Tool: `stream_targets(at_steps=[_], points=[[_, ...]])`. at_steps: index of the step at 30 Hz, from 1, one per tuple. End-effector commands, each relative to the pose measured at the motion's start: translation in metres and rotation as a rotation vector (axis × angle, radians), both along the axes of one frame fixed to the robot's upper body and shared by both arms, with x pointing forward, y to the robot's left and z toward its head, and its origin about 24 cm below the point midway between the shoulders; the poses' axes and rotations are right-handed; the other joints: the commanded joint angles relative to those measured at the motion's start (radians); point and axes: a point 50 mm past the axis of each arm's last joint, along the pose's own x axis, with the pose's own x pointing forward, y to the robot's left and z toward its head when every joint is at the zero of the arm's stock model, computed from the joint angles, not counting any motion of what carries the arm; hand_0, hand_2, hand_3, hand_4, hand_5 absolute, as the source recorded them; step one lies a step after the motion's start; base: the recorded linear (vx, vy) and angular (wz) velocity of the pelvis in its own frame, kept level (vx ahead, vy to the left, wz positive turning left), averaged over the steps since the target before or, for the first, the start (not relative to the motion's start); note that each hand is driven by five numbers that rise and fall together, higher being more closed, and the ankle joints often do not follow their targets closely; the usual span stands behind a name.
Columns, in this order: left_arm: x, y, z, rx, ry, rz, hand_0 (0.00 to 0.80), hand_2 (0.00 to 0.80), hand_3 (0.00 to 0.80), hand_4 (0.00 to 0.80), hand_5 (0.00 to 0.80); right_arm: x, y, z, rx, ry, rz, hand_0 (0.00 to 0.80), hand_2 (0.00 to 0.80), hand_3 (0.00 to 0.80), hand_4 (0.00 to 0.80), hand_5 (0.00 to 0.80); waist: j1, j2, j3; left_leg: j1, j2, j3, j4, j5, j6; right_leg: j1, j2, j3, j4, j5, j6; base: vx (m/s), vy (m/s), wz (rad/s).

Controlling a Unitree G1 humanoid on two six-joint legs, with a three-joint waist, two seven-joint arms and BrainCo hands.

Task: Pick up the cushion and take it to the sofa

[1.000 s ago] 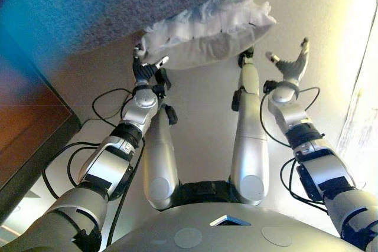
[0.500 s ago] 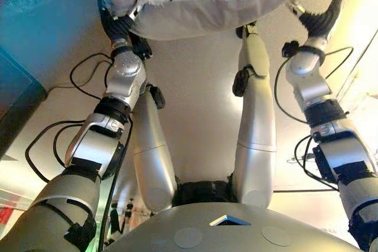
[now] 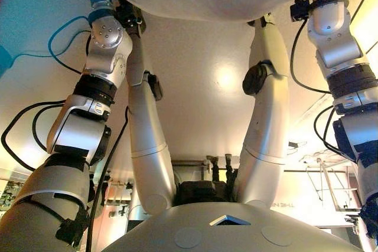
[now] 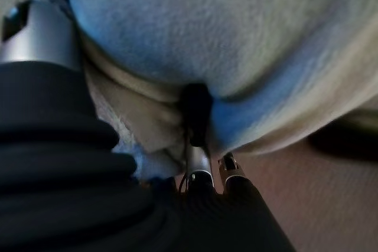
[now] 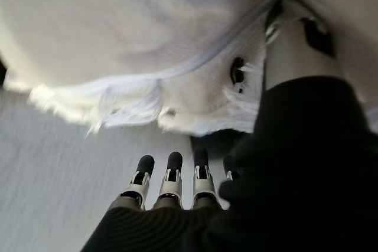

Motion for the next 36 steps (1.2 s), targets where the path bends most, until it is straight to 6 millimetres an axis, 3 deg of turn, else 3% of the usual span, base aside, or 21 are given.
stream_targets(at_steps=[1,4,6,9,10,11,12,18,24,27,30,34,36], points=[[-0.004,-0.033,-0.024,0.019,0.057,-0.431,0.8,0.8,0.8,0.8,0.8,-0.015,0.053,-0.009,-0.053,0.11,0.489,0.0,0.0,0.0,0.0,0.0,0.019,-0.044,-0.001,-0.078,0.037,-0.044,0.111,-0.04,0.019,0.053,-0.05,0.058,-0.083,0.019,0.129,0.012,0.023,0.09],[-0.016,-0.046,-0.034,0.027,0.04,-0.6,0.8,0.8,0.8,0.8,0.8,-0.026,0.07,-0.02,-0.08,0.295,0.743,0.0,0.0,0.0,0.0,0.0,0.024,-0.042,-0.001,-0.064,0.038,-0.046,0.107,-0.035,0.013,0.063,-0.053,0.059,-0.082,0.021,0.135,0.015,0.015,0.04],[-0.02,-0.05,-0.033,0.024,0.031,-0.645,0.8,0.8,0.8,0.8,0.8,-0.031,0.076,-0.021,-0.084,0.34,0.817,0.0,0.0,0.0,0.0,0.0,0.029,-0.036,-0.001,-0.052,0.038,-0.048,0.105,-0.033,0.011,0.074,-0.054,0.061,-0.079,0.018,0.136,0.0,0.0,0.0],[-0.025,-0.055,-0.034,0.022,0.026,-0.685,0.8,0.8,0.8,0.8,0.8,-0.037,0.08,-0.018,-0.066,0.348,0.888,0.333,0.333,0.333,0.333,0.333,0.034,-0.029,-0.001,-0.017,0.036,-0.054,0.101,-0.033,0.012,0.109,-0.055,0.064,-0.081,0.016,0.136,0.0,0.0,0.0],[-0.028,-0.057,-0.037,0.015,0.03,-0.692,0.8,0.8,0.8,0.8,0.8,-0.039,0.079,-0.017,-0.048,0.332,0.899,0.467,0.467,0.467,0.467,0.467,0.035,-0.027,-0.001,0.007,0.032,-0.056,0.099,-0.033,0.012,0.134,-0.054,0.064,-0.086,0.017,0.136,0.0,0.0,0.0],[-0.031,-0.057,-0.04,0.001,0.034,-0.696,0.8,0.8,0.8,0.8,0.8,-0.041,0.078,-0.016,-0.025,0.311,0.899,0.709,0.709,0.709,0.709,0.709,0.035,-0.027,-0.001,0.028,0.033,-0.056,0.094,-0.031,0.011,0.156,-0.052,0.063,-0.09,0.017,0.136,0.0,0.0,0.0],[-0.033,-0.058,-0.042,-0.007,0.032,-0.701,0.8,0.8,0.8,0.8,0.8,-0.041,0.078,-0.016,-0.008,0.301,0.9,0.8,0.8,0.8,0.8,0.8,0.035,-0.027,-0.001,0.042,0.033,-0.056,0.09,-0.031,0.01,0.171,-0.05,0.063,-0.094,0.017,0.136,-0.011,-0.019,-0.04],[-0.053,-0.06,-0.073,-0.076,0.074,-0.69,0.8,0.8,0.8,0.8,0.8,-0.046,0.065,-0.035,0.134,0.252,0.79,0.8,0.8,0.8,0.8,0.8,0.033,-0.028,-0.001,0.2,0.057,-0.04,0.062,-0.019,-0.002,0.326,-0.035,0.051,-0.112,0.012,0.13,-0.009,-0.014,-0.05],[-0.092,-0.058,-0.129,-0.23,0.169,-0.642,0.8,0.8,0.8,0.8,0.8,-0.061,0.043,-0.092,0.296,0.291,0.617,0.8,0.8,0.8,0.8,0.8,0.036,-0.039,-0.001,0.464,0.046,-0.029,0.013,-0.04,0.005,0.567,-0.027,0.026,-0.193,0.036,0.131,0.051,0.089,-0.12],[-0.107,-0.049,-0.143,-0.261,0.189,-0.599,0.8,0.8,0.8,0.8,0.8,-0.076,0.036,-0.116,0.327,0.303,0.521,0.8,0.8,0.8,0.8,0.8,0.025,-0.043,-0.001,0.61,0.052,0.032,0.001,-0.065,0.017,0.701,-0.042,0.002,-0.211,0.033,0.135,0.094,0.123,-0.31],[-0.119,-0.037,-0.139,-0.226,0.142,-0.532,0.8,0.8,0.8,0.8,0.8,-0.097,0.026,-0.132,0.301,0.28,0.431,0.8,0.8,0.8,0.8,0.8,0.017,-0.045,-0.001,0.762,0.045,0.064,0.008,-0.107,0.033,0.843,-0.066,-0.009,-0.225,0.025,0.145,0.092,0.091,-0.19],[-0.131,-0.031,-0.128,-0.232,0.086,-0.525,0.8,0.8,0.8,0.8,0.8,-0.115,0.027,-0.135,0.275,0.242,0.405,0.8,0.8,0.8,0.8,0.8,0.018,-0.046,-0.006,0.947,0.038,0.093,-0.017,-0.131,0.053,1.03,-0.093,-0.016,-0.259,0.02,0.158,0.083,0.07,-0.05],[-0.138,-0.028,-0.126,-0.252,0.06,-0.505,0.8,0.8,0.8,0.8,0.8,-0.126,0.031,-0.137,0.285,0.235,0.421,0.8,0.8,0.8,0.8,0.8,0.022,-0.045,-0.054,1.022,0.045,0.107,-0.051,-0.138,0.057,1.118,-0.094,-0.024,-0.291,0.009,0.163,0.125,0.034,0.0]])
